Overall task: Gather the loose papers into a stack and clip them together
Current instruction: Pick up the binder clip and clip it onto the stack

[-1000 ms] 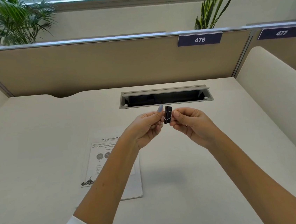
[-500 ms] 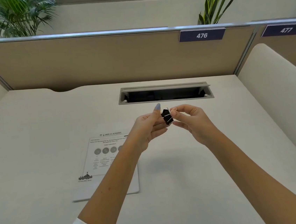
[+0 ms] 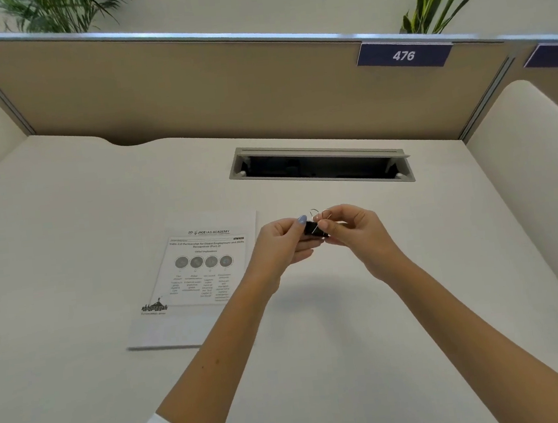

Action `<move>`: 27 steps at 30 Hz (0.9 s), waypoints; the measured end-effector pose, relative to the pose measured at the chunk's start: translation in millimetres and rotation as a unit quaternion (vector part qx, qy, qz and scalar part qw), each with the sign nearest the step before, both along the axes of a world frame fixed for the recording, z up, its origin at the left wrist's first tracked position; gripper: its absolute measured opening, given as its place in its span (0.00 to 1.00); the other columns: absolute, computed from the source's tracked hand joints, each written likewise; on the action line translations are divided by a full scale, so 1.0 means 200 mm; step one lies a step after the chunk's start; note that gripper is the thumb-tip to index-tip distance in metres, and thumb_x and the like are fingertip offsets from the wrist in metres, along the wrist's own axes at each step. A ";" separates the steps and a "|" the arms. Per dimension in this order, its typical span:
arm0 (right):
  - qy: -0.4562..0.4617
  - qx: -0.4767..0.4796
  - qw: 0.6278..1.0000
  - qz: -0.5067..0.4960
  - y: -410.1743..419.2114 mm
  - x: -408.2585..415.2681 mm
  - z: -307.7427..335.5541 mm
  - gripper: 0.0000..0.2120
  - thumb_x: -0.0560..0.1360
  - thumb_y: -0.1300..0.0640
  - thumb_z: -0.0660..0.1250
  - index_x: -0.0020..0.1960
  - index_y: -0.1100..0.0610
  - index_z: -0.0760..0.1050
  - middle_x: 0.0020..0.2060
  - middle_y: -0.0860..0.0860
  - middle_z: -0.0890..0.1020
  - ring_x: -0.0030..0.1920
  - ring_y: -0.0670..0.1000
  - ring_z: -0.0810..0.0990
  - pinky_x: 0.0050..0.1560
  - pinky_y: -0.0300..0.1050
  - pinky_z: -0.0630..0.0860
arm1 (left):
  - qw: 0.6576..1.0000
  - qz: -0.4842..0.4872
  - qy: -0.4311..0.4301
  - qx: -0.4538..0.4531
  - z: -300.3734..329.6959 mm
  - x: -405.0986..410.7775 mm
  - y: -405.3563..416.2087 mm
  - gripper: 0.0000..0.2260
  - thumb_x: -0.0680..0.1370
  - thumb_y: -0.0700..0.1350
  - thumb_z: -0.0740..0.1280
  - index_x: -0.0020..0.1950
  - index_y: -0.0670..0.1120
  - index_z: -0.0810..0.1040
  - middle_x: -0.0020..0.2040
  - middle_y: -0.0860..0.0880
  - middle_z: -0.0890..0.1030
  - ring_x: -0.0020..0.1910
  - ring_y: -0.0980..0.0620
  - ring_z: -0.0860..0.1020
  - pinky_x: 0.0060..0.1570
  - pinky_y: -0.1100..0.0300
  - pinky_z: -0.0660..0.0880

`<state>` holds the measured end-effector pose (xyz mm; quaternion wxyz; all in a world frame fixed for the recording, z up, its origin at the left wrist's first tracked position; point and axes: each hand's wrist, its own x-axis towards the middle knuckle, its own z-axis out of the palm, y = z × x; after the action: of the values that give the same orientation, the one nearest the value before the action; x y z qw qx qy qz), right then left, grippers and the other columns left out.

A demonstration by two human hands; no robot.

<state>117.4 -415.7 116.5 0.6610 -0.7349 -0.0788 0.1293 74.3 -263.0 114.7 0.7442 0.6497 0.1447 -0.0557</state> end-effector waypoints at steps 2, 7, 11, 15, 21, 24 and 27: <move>0.008 -0.012 1.000 -0.007 0.03 0.01 -0.05 0.02 0.75 0.62 0.69 0.46 0.57 0.80 0.49 0.57 0.83 0.50 0.53 0.83 0.49 0.44 0.81 | 0.999 0.020 -0.003 0.033 -0.03 0.00 0.04 0.11 0.81 0.49 0.62 0.51 0.46 0.81 0.44 0.48 0.86 0.44 0.54 0.85 0.47 0.59 0.81; 0.036 -0.119 0.992 -0.015 0.11 0.10 -0.24 0.02 0.75 0.58 0.70 0.43 0.52 0.80 0.46 0.49 0.83 0.46 0.52 0.80 0.51 0.49 0.78 | 0.928 0.098 -0.052 0.354 -0.24 0.00 0.31 0.09 0.80 0.45 0.63 0.56 0.46 0.80 0.52 0.50 0.82 0.52 0.51 0.77 0.54 0.55 0.73; 0.030 -0.187 0.981 -0.039 0.16 0.12 -0.38 0.03 0.76 0.58 0.69 0.42 0.53 0.79 0.43 0.47 0.82 0.38 0.46 0.77 0.41 0.39 0.73 | 0.832 0.103 0.006 0.545 -0.46 -0.06 0.64 0.15 0.78 0.45 0.65 0.64 0.43 0.76 0.68 0.41 0.74 0.67 0.39 0.69 0.64 0.42 0.67; 0.028 -0.225 0.971 -0.079 0.20 0.13 -0.45 0.02 0.76 0.58 0.68 0.45 0.55 0.79 0.43 0.49 0.81 0.42 0.49 0.78 0.39 0.34 0.69 | 0.814 0.095 0.066 0.569 -0.53 -0.13 0.89 0.21 0.78 0.46 0.65 0.71 0.43 0.69 0.72 0.40 0.67 0.72 0.37 0.63 0.66 0.39 0.64; 0.005 -0.272 0.951 -0.146 0.28 0.12 -0.50 0.04 0.75 0.60 0.69 0.50 0.57 0.79 0.52 0.54 0.81 0.48 0.53 0.78 0.50 0.40 0.73 | 0.827 0.025 0.064 0.558 -0.56 -0.15 1.03 0.23 0.81 0.49 0.60 0.74 0.43 0.64 0.76 0.39 0.60 0.73 0.38 0.61 0.67 0.42 0.62; -0.003 -0.301 0.935 -0.187 0.32 0.08 -0.51 0.18 0.75 0.57 0.70 0.63 0.57 0.73 0.60 0.56 0.75 0.58 0.57 0.74 0.61 0.48 0.69 | 0.843 0.020 0.062 0.534 -0.56 -0.16 1.03 0.24 0.81 0.49 0.60 0.75 0.44 0.61 0.78 0.39 0.55 0.74 0.38 0.58 0.68 0.43 0.60; -0.088 -0.350 0.897 -0.254 0.43 -0.01 -0.49 0.24 0.74 0.57 0.70 0.67 0.59 0.69 0.64 0.57 0.70 0.61 0.60 0.70 0.58 0.41 0.58 | 0.852 0.018 0.078 0.518 -0.56 -0.15 1.03 0.28 0.80 0.52 0.60 0.77 0.44 0.57 0.78 0.39 0.53 0.74 0.38 0.55 0.69 0.43 0.59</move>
<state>115.7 -329.3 18.0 0.3615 -0.9223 0.1032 -0.0896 43.6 -56.4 3.4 0.2870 0.9319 0.2214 -0.0100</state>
